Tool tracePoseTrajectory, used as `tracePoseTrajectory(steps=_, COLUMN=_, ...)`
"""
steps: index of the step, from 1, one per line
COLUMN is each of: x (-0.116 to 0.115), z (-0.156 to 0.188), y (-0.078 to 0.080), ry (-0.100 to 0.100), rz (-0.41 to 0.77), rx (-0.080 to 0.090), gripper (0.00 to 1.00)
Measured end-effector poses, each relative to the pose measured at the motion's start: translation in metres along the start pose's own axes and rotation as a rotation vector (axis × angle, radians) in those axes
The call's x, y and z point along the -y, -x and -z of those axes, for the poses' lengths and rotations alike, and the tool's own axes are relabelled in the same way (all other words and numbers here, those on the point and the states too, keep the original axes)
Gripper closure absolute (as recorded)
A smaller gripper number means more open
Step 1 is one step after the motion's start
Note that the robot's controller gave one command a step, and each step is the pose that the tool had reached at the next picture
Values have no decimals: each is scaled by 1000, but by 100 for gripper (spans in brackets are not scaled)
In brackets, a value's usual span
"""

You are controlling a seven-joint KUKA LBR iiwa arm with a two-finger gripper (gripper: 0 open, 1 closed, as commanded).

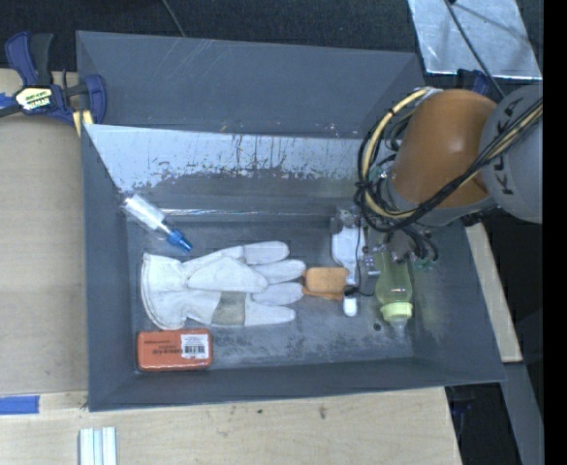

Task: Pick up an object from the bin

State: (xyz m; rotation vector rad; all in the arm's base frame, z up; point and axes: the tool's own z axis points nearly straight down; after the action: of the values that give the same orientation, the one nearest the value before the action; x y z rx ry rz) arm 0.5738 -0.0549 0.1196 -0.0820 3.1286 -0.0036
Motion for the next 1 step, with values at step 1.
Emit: tracePoseTrajectory(steps=1, x=-20, z=-45, y=-8, ry=0, rz=45, rx=-8, gripper=100)
